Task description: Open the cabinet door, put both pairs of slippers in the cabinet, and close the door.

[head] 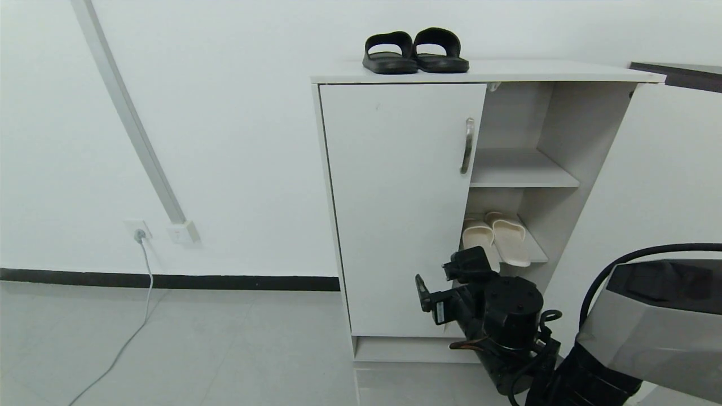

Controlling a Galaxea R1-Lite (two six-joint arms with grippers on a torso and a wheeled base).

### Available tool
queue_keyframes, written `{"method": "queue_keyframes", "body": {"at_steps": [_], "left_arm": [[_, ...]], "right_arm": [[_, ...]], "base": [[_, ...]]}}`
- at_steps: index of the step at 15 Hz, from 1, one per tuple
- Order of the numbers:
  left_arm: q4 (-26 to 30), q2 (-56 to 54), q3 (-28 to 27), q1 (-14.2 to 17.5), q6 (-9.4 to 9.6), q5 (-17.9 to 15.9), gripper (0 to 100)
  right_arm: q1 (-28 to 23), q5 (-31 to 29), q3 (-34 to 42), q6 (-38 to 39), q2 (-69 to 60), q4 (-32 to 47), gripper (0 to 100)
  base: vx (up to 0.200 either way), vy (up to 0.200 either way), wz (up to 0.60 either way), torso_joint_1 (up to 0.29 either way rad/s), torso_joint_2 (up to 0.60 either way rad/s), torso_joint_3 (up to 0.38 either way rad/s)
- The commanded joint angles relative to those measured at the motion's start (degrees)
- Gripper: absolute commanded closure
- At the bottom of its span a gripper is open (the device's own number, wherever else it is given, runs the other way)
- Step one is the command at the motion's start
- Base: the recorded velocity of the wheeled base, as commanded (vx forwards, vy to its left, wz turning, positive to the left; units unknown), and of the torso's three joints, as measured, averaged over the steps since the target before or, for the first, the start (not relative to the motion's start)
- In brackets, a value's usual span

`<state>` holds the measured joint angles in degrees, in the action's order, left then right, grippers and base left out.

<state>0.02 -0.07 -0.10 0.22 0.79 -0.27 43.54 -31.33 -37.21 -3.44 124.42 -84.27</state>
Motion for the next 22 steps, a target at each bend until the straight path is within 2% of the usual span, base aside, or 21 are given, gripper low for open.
{"method": "queue_keyframes", "body": {"at_steps": [1,20,22], "left_arm": [[0.06,0.07,0.01,-0.04,0.0,0.0,100],[0.06,0.07,0.01,-0.04,0.0,-0.08,100],[0.06,0.07,0.01,-0.04,0.0,-0.08,100]], "right_arm": [[0.05,0.04,0.12,-0.78,0.39,-0.19,0],[-0.39,0.04,0.2,-1.48,1.79,-0.54,0],[-0.39,0.04,0.2,-1.48,1.79,-0.54,0]], "base": [[0.0,0.0,0.0,0.0,0.0,0.0],[0.0,0.0,0.0,0.0,0.0,0.0],[0.0,0.0,0.0,0.005,-0.23,-0.249]]}}
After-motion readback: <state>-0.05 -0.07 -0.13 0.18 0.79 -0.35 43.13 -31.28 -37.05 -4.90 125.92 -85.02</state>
